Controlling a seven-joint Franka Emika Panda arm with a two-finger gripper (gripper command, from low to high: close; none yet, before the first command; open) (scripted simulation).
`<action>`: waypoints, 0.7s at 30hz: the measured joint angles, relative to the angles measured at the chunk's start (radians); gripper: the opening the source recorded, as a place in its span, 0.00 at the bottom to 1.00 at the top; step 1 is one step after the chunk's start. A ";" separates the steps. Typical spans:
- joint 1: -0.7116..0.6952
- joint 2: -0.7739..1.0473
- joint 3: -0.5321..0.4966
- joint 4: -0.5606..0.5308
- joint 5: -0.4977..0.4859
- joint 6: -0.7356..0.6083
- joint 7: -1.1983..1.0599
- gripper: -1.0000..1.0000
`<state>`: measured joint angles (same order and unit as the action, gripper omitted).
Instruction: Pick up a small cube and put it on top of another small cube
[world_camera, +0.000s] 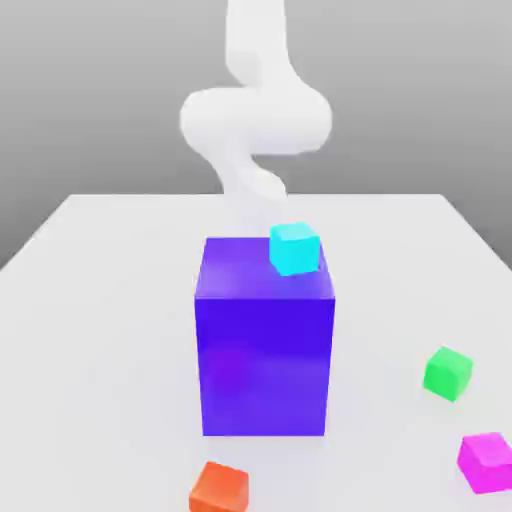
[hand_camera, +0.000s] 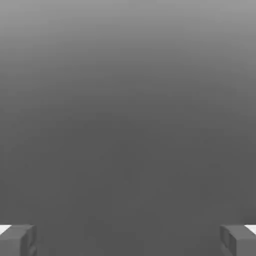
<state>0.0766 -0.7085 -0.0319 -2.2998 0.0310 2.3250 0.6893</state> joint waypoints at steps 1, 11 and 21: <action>0.032 0.040 -0.013 0.000 0.014 0.011 -0.048 0.50; 0.271 0.409 -0.073 0.002 0.158 0.107 -0.505 0.50; 0.420 0.764 -0.016 0.000 0.196 0.215 -0.884 0.50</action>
<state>0.4970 0.0551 -0.0476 -2.2995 0.2268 2.5398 -0.1949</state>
